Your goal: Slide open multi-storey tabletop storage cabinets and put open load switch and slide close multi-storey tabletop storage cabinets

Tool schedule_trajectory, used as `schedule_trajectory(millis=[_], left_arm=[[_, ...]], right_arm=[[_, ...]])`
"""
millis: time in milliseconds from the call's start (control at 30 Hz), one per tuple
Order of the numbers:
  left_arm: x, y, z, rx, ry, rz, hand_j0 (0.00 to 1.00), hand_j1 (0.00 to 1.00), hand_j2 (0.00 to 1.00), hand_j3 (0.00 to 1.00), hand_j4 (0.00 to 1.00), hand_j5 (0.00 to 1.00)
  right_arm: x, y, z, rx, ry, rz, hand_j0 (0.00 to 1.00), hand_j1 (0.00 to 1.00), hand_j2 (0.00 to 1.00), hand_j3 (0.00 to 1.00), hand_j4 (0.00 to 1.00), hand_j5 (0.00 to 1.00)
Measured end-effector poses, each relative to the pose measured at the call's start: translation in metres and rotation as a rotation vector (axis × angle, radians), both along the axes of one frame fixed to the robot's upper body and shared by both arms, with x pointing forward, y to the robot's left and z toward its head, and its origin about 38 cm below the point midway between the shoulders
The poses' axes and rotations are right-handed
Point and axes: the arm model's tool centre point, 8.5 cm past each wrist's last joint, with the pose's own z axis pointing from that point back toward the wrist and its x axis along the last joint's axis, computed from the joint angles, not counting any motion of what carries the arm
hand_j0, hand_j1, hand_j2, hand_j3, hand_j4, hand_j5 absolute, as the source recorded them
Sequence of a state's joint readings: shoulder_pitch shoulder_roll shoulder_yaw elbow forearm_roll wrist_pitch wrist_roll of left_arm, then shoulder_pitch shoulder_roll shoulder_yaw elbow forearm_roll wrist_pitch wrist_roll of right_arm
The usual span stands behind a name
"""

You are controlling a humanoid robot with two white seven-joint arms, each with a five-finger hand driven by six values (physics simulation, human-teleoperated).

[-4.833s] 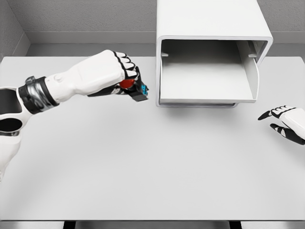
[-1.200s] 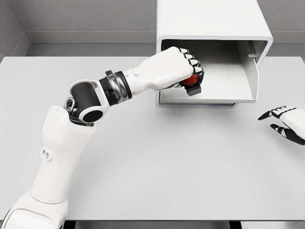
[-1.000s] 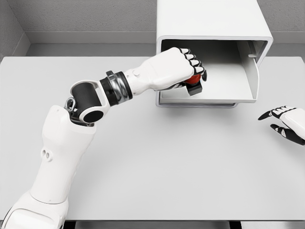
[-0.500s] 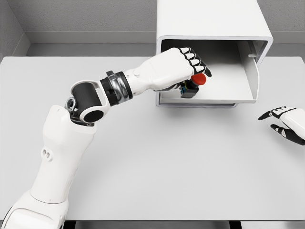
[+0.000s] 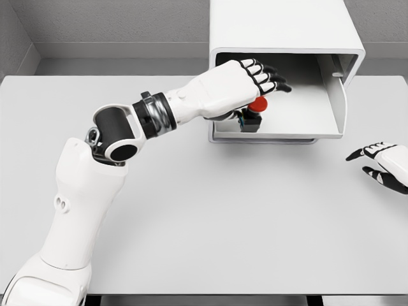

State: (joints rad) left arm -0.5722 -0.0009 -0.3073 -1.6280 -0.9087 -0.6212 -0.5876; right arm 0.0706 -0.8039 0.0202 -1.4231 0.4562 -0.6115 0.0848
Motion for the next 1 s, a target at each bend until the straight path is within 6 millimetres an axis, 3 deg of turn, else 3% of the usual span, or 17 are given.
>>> schedule_trajectory(millis=[367, 633, 733, 867, 1000], left_arm=[[-0.004, 0.007, 0.011, -0.029, -0.026, 0.004, 1.0, 1.0, 1.0, 1.0, 1.0, 1.0], [-0.026, 0.028, 0.036, -0.2, -0.048, -0.042, 1.0, 1.0, 1.0, 1.0, 1.0, 1.0], [-0.028, 0.07, 0.018, -0.251, 0.024, -0.012, 1.0, 1.0, 1.0, 1.0, 1.0, 1.0], [-0.033, 0.153, 0.0, -0.323, 0.106, 0.085, 1.0, 1.0, 1.0, 1.0, 1.0, 1.0], [-0.065, 0.236, -0.061, -0.349, 0.268, 0.281, 1.0, 1.0, 1.0, 1.0, 1.0, 1.0]], right_arm=[[0.0, 0.0, 0.0, 0.0, 0.002, 0.0, 0.59, 0.59, 0.59, 0.59, 0.59, 0.59], [0.0, 0.001, 0.0, 0.002, 0.0, 0.001, 0.59, 0.59, 0.59, 0.59, 0.59, 0.59], [0.0, 0.001, 0.0, 0.003, -0.001, 0.002, 0.59, 0.59, 0.59, 0.59, 0.59, 0.59], [0.0, 0.009, -0.001, 0.024, -0.01, 0.011, 0.59, 0.59, 0.59, 0.59, 0.59, 0.59], [-0.002, 0.025, 0.0, 0.049, -0.027, 0.042, 0.59, 0.59, 0.59, 0.59, 0.59, 0.59]])
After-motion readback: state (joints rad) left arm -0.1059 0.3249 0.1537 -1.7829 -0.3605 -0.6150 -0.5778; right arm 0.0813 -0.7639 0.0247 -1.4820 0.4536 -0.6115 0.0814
